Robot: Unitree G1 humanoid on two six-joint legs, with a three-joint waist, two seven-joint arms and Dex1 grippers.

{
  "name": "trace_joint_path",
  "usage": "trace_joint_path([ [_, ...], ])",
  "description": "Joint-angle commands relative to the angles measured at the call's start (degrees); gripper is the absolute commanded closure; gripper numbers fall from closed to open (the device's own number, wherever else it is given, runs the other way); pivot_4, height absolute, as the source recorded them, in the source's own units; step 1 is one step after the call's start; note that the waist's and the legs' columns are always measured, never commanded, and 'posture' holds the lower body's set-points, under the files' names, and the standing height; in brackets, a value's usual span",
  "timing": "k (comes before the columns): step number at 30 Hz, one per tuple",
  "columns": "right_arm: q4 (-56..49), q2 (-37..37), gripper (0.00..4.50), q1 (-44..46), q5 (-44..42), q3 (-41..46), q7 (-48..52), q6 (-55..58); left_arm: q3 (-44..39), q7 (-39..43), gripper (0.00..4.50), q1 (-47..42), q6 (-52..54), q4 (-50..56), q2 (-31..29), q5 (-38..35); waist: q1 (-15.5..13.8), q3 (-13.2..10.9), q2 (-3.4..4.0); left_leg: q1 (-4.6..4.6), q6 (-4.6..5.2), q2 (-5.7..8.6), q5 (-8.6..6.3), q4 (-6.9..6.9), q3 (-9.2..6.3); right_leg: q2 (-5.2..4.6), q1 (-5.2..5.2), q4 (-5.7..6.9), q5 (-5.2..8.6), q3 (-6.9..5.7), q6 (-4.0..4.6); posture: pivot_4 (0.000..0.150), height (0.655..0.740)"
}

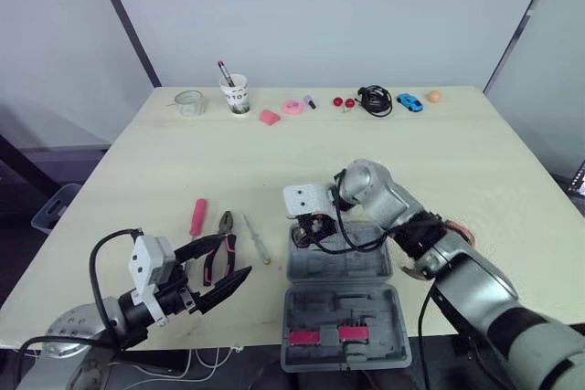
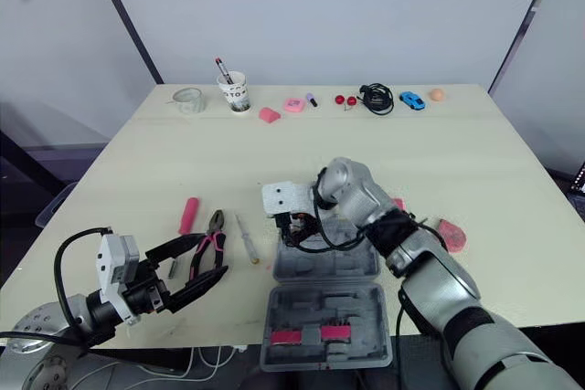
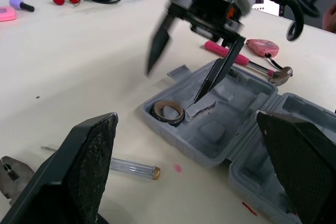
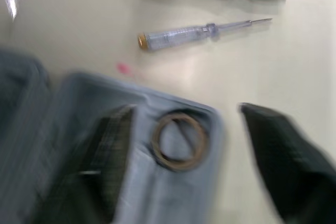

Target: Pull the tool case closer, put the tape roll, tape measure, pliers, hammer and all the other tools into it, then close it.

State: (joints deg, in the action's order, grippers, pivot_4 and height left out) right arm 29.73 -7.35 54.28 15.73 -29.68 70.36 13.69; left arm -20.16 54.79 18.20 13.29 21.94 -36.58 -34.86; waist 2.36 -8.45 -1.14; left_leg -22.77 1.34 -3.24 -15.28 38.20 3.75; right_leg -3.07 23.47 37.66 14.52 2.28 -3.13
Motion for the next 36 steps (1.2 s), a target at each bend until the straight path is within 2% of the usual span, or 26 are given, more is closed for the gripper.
trace_joint_path([
  [1, -4.06, 0.47, 2.86, -1.94, -2.95, 3.84, -3.96, 1.93, -0.99, 0.22, 0.00, -0.59, -0.64, 0.37, -0.69, 0.00, 0.09, 0.00, -0.02, 0.00, 0.00, 0.00, 0.00, 0.00, -0.01, 0.01, 0.00, 0.01, 0.00, 0.00, 0.00, 0.150, 0.7400],
  [2, -4.54, 0.62, 3.10, -2.86, -3.55, 4.31, -4.77, 2.34, -0.92, 0.24, 0.00, -0.74, -0.60, 0.30, -0.75, -0.01, 0.12, 0.00, -0.02, 0.00, 0.00, 0.00, 0.00, 0.00, 0.00, 0.01, 0.01, 0.01, 0.00, 0.00, 0.00, 0.150, 0.7400],
  [12, -1.76, 4.46, 3.10, -8.83, -9.43, 9.34, -14.55, 0.82, -0.64, 1.06, 0.00, -2.14, -0.44, -1.14, -1.56, 0.19, 0.10, 0.00, -0.03, 0.01, 0.00, -0.01, 0.00, -0.02, 0.00, 0.02, 0.01, 0.01, -0.01, 0.00, 0.00, 0.150, 0.7400],
  [19, 2.99, 5.90, 3.10, -10.21, -12.16, 10.19, -16.97, -3.08, -0.46, 1.56, 0.00, -2.83, -0.48, -1.95, -2.01, 0.40, 0.11, 0.00, -0.04, 0.00, 0.00, -0.01, 0.00, -0.02, 0.00, 0.02, 0.01, 0.00, -0.01, 0.00, 0.00, 0.150, 0.7400],
  [30, 15.04, 5.82, 3.10, -9.50, -10.65, 9.48, -19.24, -7.63, -0.45, 1.82, 0.00, -4.41, -0.09, -2.81, -2.57, 0.79, 0.12, 0.00, -0.04, 0.02, 0.00, -0.01, 0.00, -0.02, 0.00, 0.02, 0.01, 0.01, -0.01, 0.02, 0.00, 0.150, 0.7400],
  [36, 17.62, 5.89, 3.10, -9.17, -10.03, 9.06, -19.54, -6.43, -0.12, 1.81, 0.00, -5.02, 0.03, -3.12, -2.68, 0.94, 0.16, 0.02, -0.06, 0.06, 0.00, -0.02, 0.00, -0.02, 0.00, 0.03, 0.00, 0.03, -0.01, 0.02, 0.00, 0.150, 0.7400],
])
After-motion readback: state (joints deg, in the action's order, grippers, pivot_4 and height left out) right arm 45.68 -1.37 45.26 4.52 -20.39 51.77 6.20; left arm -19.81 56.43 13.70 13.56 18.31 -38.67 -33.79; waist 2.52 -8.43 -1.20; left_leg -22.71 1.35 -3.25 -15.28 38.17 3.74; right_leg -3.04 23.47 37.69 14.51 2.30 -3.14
